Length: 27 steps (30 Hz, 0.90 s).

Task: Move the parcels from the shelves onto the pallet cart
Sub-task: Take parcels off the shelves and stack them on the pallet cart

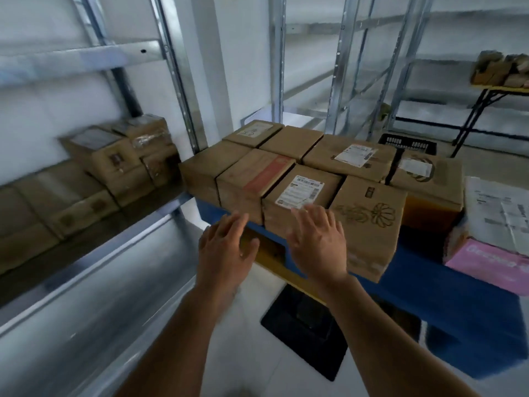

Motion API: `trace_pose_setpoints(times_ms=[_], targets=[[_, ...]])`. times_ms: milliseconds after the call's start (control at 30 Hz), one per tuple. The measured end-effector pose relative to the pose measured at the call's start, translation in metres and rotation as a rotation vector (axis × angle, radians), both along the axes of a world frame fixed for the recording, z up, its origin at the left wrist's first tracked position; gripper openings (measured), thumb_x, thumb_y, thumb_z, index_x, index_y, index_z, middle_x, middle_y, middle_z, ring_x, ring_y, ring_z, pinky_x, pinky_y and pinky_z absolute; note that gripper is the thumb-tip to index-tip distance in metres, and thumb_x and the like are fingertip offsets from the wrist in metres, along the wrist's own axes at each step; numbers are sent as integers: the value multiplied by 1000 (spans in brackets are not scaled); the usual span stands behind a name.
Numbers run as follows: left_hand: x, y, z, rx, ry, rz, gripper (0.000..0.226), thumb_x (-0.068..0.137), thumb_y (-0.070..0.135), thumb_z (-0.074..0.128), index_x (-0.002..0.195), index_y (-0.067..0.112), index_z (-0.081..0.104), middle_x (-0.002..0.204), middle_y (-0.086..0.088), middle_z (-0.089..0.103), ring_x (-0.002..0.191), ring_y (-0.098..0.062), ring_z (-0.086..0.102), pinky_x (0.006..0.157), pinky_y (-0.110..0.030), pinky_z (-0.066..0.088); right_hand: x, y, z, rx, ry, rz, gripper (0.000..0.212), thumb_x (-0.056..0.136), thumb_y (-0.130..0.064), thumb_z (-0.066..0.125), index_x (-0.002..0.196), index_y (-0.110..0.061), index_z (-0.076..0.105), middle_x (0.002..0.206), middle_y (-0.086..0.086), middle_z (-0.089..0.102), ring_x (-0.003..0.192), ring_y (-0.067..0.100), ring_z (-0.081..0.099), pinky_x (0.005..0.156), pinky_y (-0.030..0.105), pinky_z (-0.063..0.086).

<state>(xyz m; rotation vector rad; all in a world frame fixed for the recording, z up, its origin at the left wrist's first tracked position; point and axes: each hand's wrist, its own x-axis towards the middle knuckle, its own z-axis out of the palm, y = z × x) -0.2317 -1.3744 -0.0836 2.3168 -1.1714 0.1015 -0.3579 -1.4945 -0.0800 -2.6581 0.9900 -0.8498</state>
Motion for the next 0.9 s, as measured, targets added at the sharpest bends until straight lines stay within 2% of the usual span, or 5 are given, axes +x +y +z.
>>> trace_pose_setpoints(times_ms=[233, 333, 400, 567, 900], targets=[[35, 71, -11, 77, -7, 287, 62, 90, 55, 41, 144, 27, 31, 153, 1, 26, 142, -18, 19, 117, -41, 10, 69, 49, -15, -17, 18, 217, 36, 87, -32, 60, 119, -16, 61, 117, 11, 60, 108, 29, 56, 87, 42, 45], [58, 93, -9, 68, -3, 371, 64, 90, 56, 41, 145, 27, 27, 155, 2, 22, 143, -18, 15, 116, -40, 8, 102, 64, -11, -33, 10, 286, 42, 88, -40, 54, 122, -15, 61, 119, 15, 61, 110, 33, 57, 87, 46, 46], [78, 108, -6, 31, 2, 406, 64, 89, 54, 43, 145, 26, 29, 154, 1, 23, 143, -18, 16, 117, -41, 10, 131, 73, -7, -40, 5, 338, 47, 90, -44, 45, 123, -15, 60, 123, 15, 60, 113, 33, 56, 90, 47, 46], [138, 142, -2, -44, -6, 458, 63, 89, 50, 49, 143, 22, 34, 151, -2, 31, 139, -20, 25, 115, -40, 16, 205, 91, -2, -9, 36, 459, 46, 92, -48, 48, 130, -22, 53, 130, 5, 54, 124, 23, 47, 103, 40, 36], [243, 180, 1, -131, -27, 573, 55, 90, 44, 52, 137, 18, 43, 142, -6, 44, 131, -25, 36, 106, -42, 28, 311, 124, 6, -55, 16, 565, 35, 93, -38, 47, 116, -15, 60, 113, 6, 63, 106, 22, 58, 90, 38, 47]])
